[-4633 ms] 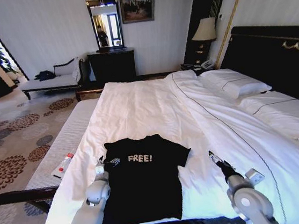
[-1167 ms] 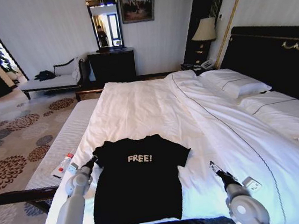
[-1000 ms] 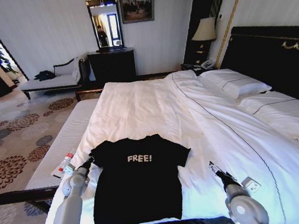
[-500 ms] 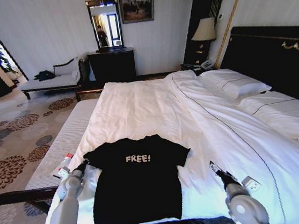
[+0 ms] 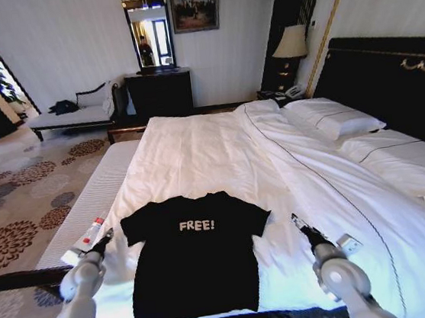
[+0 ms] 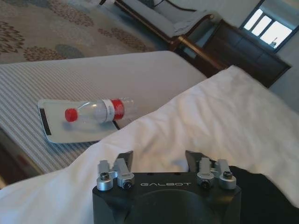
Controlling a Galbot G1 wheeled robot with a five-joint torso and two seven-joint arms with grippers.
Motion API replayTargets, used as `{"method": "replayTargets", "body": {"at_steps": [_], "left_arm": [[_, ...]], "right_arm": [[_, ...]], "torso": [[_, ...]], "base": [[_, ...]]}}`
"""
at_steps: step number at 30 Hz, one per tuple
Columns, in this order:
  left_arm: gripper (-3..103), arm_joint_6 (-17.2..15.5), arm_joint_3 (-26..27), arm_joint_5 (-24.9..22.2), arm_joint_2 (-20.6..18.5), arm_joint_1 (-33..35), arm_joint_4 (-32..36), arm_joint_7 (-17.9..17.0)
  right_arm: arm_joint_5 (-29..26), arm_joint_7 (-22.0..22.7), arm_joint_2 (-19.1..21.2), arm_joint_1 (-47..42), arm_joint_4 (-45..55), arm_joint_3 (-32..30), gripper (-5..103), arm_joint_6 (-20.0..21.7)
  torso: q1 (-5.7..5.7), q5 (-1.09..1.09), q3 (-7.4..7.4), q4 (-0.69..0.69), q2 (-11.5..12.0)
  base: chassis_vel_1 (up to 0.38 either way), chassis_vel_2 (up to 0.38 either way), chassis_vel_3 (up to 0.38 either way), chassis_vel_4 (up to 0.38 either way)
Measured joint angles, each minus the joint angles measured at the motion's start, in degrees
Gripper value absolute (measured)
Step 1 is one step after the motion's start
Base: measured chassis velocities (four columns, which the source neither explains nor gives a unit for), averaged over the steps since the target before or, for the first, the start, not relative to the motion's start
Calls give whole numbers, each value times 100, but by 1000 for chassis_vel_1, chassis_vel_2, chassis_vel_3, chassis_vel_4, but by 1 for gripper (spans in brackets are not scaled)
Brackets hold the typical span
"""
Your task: Fold the clothes on the bed.
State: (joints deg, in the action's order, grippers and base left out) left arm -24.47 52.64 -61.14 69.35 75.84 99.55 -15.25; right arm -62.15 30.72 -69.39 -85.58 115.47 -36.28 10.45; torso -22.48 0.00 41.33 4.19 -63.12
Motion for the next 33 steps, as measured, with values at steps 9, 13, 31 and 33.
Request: {"method": "replayTargets", "body": {"at_steps": [9,13,31,33], "left_arm": [[96,-158,148,-706,383,879,1983,-63],[100,-301,362,-1019,563,1288,3327,-158],[100,-488,637,-1056,1132,1606,4439,-390],[100,-519,673,-1118,1169,1610,4426,-448]], "right_arm": [[-898,-20,-259,94,-126,-26,100,-166],[-1540,-127,-282,308,-240,-50,100,-187],[-2477,-142,66,761,-786,59,100,5],[-2483,-144,119,906,-943,130,100,26]], "torso": [[2,-1,0,7,0],[2,2,0,-1,0],[1,-1,0,2,0],[1,-1,0,1,0]], "base": [[0,0,0,0],[0,0,0,0],[0,0,0,0],[0,0,0,0]]}}
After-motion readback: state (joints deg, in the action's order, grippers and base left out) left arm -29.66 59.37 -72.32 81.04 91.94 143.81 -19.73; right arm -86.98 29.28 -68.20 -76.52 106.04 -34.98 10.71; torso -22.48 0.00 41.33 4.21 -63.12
